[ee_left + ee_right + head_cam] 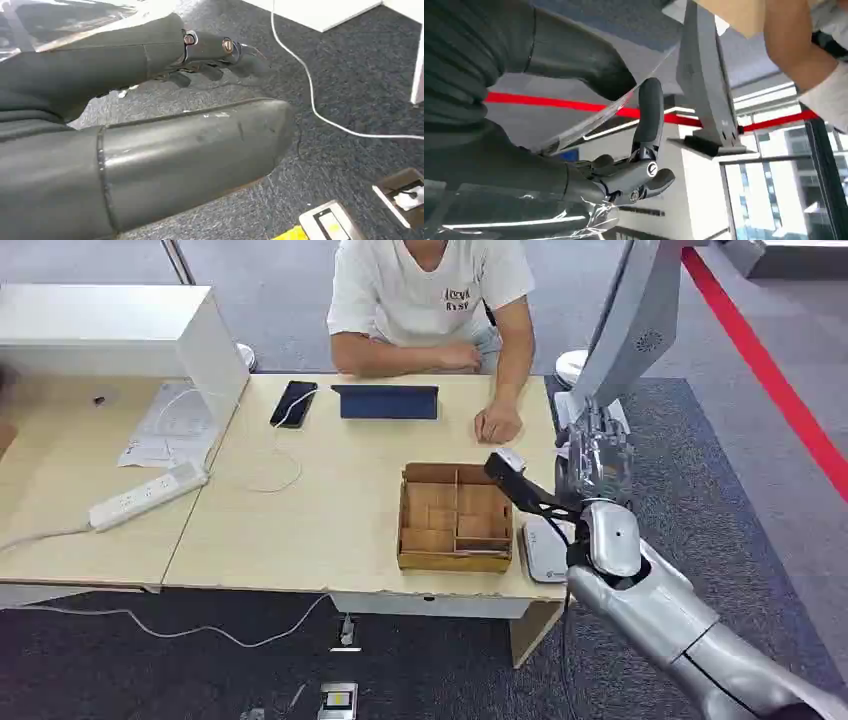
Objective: Pass the card to the sensor for recognition and then transmit it.
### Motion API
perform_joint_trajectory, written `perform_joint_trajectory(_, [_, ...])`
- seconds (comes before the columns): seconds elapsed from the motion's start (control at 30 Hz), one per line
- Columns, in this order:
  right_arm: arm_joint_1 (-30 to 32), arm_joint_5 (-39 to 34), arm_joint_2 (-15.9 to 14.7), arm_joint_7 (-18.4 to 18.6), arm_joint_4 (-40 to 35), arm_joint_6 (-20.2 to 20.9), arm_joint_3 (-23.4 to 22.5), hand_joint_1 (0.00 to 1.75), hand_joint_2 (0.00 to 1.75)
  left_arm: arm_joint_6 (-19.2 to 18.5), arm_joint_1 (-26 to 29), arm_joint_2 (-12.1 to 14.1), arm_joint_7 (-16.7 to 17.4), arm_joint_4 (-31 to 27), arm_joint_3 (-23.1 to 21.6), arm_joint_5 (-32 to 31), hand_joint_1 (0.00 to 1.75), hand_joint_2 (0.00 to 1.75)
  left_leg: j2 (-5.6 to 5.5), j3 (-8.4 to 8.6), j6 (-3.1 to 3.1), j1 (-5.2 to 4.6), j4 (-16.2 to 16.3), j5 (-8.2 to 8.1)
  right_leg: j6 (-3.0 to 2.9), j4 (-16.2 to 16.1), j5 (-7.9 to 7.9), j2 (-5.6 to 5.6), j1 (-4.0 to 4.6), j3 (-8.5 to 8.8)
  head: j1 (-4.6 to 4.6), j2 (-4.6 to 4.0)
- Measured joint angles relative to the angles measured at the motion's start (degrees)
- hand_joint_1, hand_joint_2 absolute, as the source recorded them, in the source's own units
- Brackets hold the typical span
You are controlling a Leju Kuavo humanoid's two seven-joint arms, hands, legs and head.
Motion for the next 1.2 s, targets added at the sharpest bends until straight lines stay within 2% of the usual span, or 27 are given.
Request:
perform_joint_trajectory(0.23, [1.5,-7.8,-1.0,-0.3,0.6,2.2,5.8,1.75,1.75,0.0,1.4,0.2,-2.1,-0.1,-0.1,4.4,0.00,0.00,0.00,-0.02,0.00,0.00,0.0,-0.01,0.00,0.0,0.00,0.01,0.00,-0.02,-0.02,0.00])
perform_joint_trajectory(0.43, [1.5,-10.5,-0.9,-1.0,1.5,5.8,10.1,1.75,1.75,0.0,2.3,0.2,-3.3,-0.5,-0.1,5.7,0.00,0.00,0.00,-0.03,0.00,0.00,0.0,0.00,0.00,0.0,0.00,0.01,0.00,-0.01,-0.02,0.00])
perform_joint_trajectory(0.63, [1.4,-13.6,-0.8,-1.7,3.4,6.3,13.4,1.75,1.75,0.0,3.1,0.2,-3.8,-1.0,0.0,6.2,0.00,0.00,0.00,-0.05,0.00,0.00,0.0,0.00,0.00,0.0,0.00,0.01,0.00,-0.01,-0.02,0.00])
perform_joint_trajectory(0.97, [1.1,-16.5,-0.6,-1.8,6.1,5.6,16.4,1.75,1.75,0.0,3.7,0.3,-4.6,-1.7,0.8,6.2,0.00,0.00,0.00,-0.04,0.00,0.00,0.0,0.00,0.00,0.0,0.00,0.01,0.00,-0.01,0.00,0.00])
perform_joint_trajectory(1.2, [0.8,-17.3,-0.8,-0.2,7.5,0.7,17.2,1.75,1.75,0.0,4.2,0.2,-5.0,-2.0,1.5,5.6,0.00,0.00,0.00,-0.04,0.00,0.00,0.0,0.00,0.00,0.0,0.00,0.01,0.00,-0.02,-0.02,0.00])
